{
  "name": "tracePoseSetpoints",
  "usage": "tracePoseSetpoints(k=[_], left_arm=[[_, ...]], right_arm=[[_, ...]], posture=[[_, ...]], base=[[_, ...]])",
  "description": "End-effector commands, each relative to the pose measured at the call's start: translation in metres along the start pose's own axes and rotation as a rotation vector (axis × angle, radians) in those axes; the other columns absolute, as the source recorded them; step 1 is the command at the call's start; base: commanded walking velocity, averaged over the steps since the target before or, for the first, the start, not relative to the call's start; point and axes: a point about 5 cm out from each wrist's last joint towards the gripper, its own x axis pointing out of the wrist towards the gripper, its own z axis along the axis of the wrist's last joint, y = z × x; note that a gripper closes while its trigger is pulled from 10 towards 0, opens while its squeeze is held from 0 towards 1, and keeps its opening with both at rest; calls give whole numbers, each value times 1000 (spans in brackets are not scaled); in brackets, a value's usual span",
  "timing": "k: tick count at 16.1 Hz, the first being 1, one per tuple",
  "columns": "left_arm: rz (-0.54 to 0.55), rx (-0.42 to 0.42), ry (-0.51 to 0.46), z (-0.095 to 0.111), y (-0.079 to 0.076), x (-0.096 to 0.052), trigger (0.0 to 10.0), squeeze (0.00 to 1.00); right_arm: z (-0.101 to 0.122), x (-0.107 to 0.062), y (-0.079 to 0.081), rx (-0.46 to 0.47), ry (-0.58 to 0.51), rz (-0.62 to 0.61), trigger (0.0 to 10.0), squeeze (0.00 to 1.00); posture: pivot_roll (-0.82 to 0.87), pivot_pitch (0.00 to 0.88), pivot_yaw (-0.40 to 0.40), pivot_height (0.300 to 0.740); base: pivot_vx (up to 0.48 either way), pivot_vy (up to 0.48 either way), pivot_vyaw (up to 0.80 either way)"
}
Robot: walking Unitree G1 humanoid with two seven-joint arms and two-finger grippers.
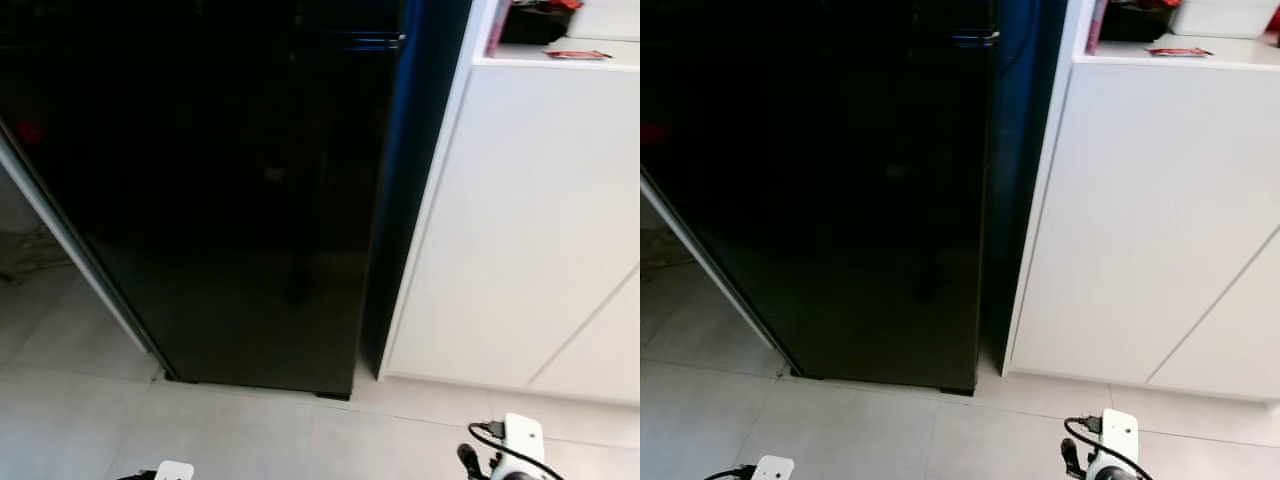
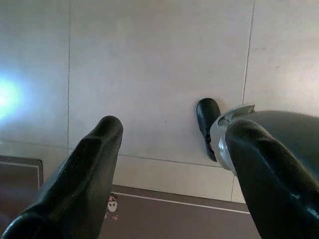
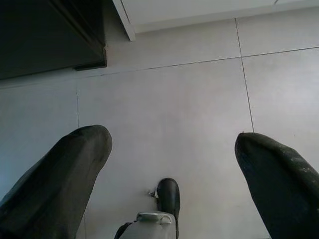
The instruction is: Restocking fridge
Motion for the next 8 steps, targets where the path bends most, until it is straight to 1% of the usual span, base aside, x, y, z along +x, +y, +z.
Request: tracePoseSetpoints(k=[1,2,8], left_arm=[[3,-7,25,-6,2,-1,10000,0],[1,-10,28,-7,1,-1,10000,0],[2,-20,23,-5,1,-1,10000,0]], right_arm=[[1,1,2,-1,-5,6,10000,0],[1,0,2,-23,1,14,10000,0],[3,0,1,5,-7,2,10000,0]], posture=[[11,0,11,740],[16,0,8,740],[16,0,2,740]], base=[[0,480,0],[0,480,0],[0,480,0]])
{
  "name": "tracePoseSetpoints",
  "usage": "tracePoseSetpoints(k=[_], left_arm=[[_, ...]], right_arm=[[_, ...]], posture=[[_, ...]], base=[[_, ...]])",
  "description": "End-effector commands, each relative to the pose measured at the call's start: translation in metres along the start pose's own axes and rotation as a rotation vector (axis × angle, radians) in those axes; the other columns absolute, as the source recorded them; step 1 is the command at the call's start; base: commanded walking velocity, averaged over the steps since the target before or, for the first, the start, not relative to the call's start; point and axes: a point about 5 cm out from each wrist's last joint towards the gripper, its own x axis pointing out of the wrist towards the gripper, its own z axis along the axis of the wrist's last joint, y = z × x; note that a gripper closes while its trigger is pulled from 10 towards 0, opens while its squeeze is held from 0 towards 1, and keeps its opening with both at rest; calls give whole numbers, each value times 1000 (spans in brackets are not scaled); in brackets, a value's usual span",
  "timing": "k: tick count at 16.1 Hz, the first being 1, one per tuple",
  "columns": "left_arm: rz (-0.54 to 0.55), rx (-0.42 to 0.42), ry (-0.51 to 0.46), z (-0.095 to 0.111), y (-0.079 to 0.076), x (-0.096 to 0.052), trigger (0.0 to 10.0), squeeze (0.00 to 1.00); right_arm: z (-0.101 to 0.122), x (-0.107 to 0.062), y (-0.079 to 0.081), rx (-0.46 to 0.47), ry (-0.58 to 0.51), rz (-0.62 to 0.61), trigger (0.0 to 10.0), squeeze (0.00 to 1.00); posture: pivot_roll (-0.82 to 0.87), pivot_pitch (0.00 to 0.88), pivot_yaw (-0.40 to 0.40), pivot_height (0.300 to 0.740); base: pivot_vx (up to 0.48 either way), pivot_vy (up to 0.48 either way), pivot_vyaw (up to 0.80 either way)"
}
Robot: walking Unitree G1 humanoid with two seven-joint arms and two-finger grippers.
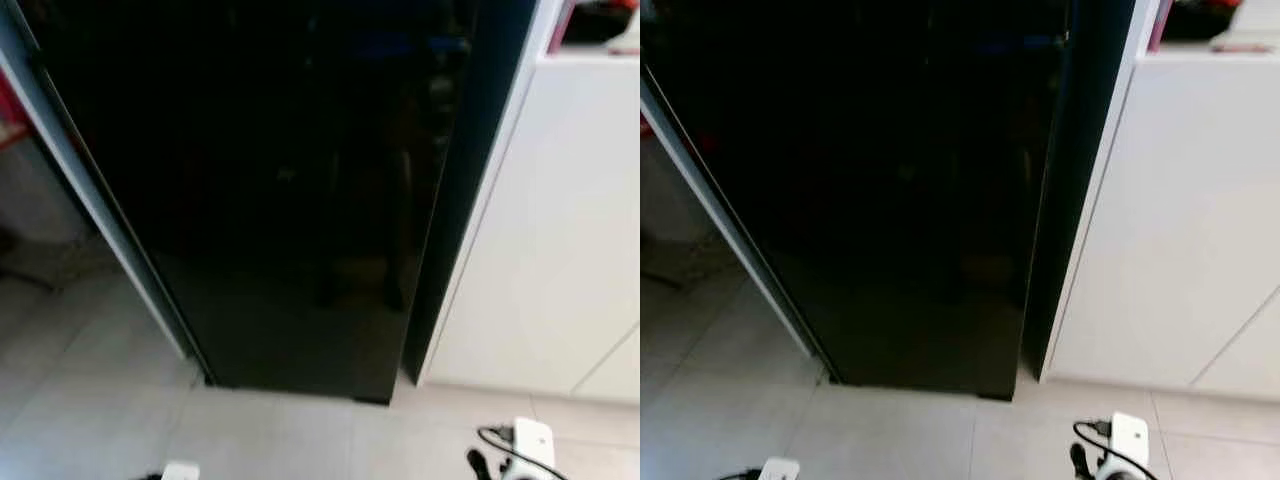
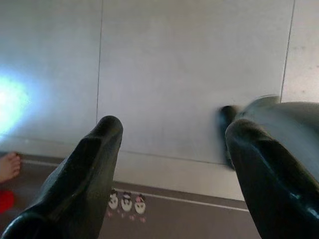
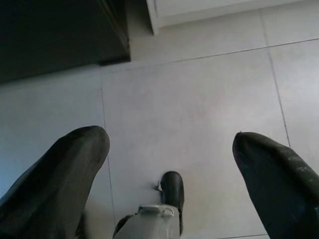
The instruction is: Restocking fridge
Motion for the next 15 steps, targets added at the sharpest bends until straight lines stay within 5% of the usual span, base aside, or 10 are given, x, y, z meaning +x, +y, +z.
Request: tracePoseSetpoints(k=[1,15], left_arm=[[19,-7,5,-1,8,-1,10000,0],[24,-51,10,-1,8,-1,10000,0]], right_arm=[[4,2,10,7,-13,22,10000,0],[6,2,9,4,-3,5,10000,0]], posture=[[19,0,1,740],[31,0,-10,740]], base=[[0,480,0],[0,480,-57]])
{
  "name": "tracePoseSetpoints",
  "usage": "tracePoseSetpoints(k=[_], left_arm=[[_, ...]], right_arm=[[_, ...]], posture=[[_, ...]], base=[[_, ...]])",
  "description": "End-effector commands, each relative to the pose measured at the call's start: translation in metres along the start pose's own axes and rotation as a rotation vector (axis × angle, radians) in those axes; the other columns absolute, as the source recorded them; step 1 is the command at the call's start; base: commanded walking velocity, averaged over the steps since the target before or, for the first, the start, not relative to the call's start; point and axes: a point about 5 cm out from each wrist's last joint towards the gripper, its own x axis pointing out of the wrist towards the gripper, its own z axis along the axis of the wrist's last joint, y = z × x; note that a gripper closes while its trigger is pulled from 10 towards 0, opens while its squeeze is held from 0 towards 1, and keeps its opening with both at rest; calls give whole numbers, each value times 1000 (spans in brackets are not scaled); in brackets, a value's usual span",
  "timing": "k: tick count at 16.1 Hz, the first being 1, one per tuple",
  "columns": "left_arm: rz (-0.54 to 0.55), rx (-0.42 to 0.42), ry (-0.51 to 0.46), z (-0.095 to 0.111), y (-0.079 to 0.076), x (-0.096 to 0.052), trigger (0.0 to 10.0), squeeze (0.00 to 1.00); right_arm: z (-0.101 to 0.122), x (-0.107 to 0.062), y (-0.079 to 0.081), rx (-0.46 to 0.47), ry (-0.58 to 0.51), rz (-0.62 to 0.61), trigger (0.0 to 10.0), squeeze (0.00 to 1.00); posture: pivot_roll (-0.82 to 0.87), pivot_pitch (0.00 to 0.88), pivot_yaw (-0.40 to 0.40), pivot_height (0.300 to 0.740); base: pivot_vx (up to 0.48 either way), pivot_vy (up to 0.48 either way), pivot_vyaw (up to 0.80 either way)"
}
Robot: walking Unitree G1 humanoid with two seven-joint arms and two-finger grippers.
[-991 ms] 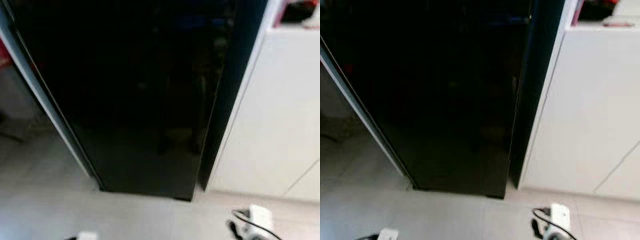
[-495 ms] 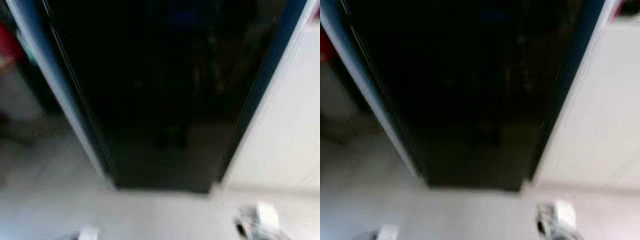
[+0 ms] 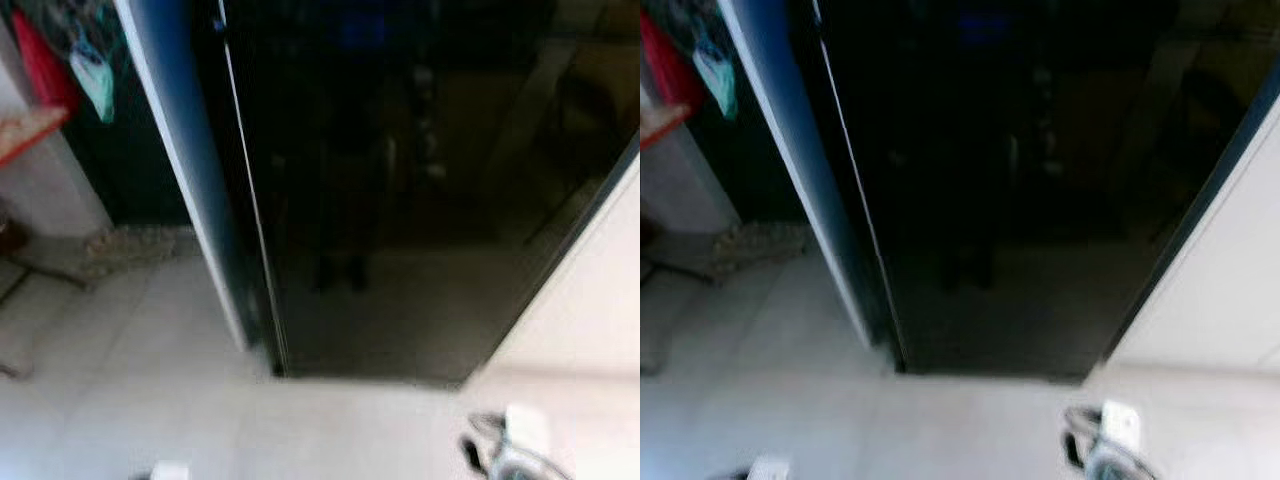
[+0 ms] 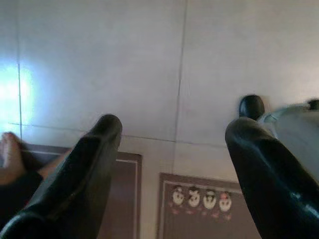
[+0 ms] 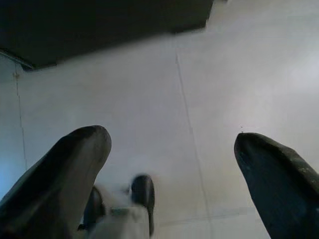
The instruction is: Restocking fridge
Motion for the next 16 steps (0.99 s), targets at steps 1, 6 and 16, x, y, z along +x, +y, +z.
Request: tracePoseSetpoints(k=[1,6,16], left_arm=[[11,-13,8,-2,5,-1,10000,0],[4,-13,12,-3,6,-1,10000,0],[-2,-1,20,-6,6,-2,10000,0]], right_arm=[[2,1,5,-4,0,16,10000,0],[3,1,6,2,-17,20,10000,0],[-1,1,6,9,-8,20,10000,0]], posture=[[34,0,-9,740],[36,0,-1,740],[42,0,10,740]], base=[[0,480,0],[0,480,0],[0,480,0]])
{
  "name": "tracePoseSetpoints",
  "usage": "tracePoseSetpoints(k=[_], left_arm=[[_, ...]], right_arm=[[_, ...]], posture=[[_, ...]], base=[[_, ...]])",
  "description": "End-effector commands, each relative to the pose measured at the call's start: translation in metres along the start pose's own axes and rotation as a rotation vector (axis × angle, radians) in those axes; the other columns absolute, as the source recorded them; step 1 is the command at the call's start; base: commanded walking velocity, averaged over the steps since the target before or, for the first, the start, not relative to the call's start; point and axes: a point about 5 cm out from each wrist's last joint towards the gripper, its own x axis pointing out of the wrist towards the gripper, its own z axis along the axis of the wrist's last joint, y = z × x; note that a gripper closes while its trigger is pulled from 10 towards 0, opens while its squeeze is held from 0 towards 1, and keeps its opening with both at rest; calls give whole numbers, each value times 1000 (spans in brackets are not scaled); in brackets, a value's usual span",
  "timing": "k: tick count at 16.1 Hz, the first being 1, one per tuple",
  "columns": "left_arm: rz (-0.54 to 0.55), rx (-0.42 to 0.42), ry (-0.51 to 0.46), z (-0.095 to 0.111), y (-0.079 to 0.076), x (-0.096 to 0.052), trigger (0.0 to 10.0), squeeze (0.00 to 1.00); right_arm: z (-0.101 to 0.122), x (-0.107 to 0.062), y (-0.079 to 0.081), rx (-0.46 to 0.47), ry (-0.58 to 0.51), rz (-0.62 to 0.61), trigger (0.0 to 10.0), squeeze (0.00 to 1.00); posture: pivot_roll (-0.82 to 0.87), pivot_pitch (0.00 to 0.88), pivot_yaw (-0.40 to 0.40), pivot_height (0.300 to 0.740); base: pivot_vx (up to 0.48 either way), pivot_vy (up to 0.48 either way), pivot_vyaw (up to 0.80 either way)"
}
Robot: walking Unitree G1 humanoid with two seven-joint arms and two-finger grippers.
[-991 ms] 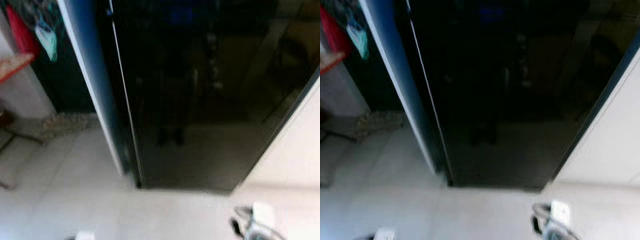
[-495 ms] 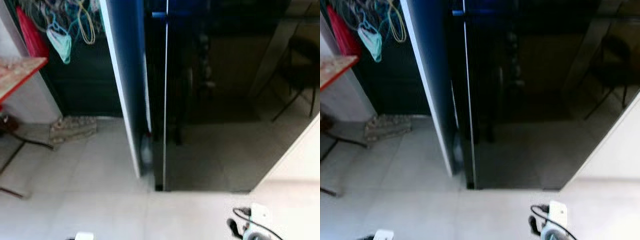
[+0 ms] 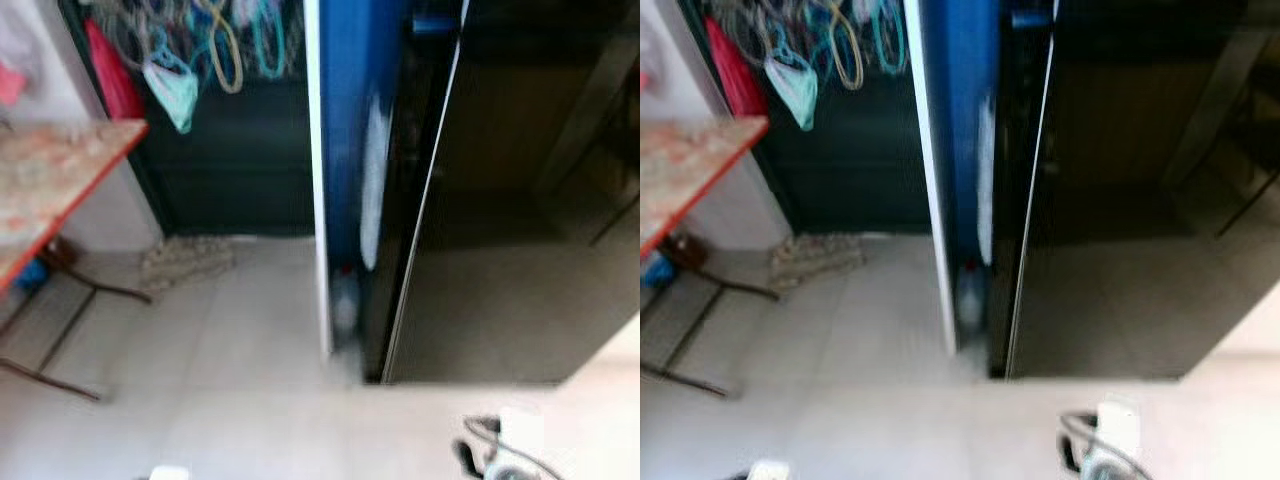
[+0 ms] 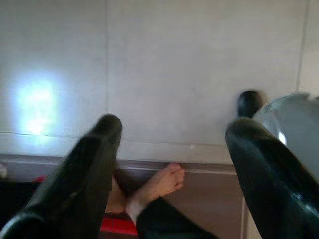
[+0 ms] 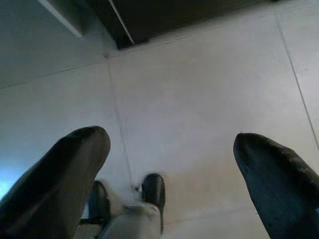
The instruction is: Restocking fridge
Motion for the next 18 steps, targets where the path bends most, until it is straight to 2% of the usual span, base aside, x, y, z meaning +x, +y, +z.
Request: tracePoseSetpoints(k=[1,6,12,14,16,18], left_arm=[[14,-6,10,-2,6,-1,10000,0],[19,-23,18,-4,8,-1,10000,0],[20,-72,9,-3,7,-1,10000,0],[23,-73,8,-2,7,-1,10000,0],[20,-76,8,-2,7,-1,10000,0],[18,-77,7,-2,7,-1,10000,0]], right_arm=[[6,1,5,7,-21,8,10000,0],[4,1,5,51,-25,-16,10000,0],[6,2,5,44,-28,-12,10000,0],[7,2,5,6,-24,-8,10000,0],[7,2,5,-21,-8,-3,10000,0],[7,2,5,-5,-5,-1,10000,0]], posture=[[40,0,7,740],[30,0,20,740],[51,0,9,740],[51,0,9,740],[51,0,7,740],[52,0,6,740]], base=[[0,480,0],[0,469,0],[0,0,0],[0,0,0],[246,0,400],[249,0,0]])
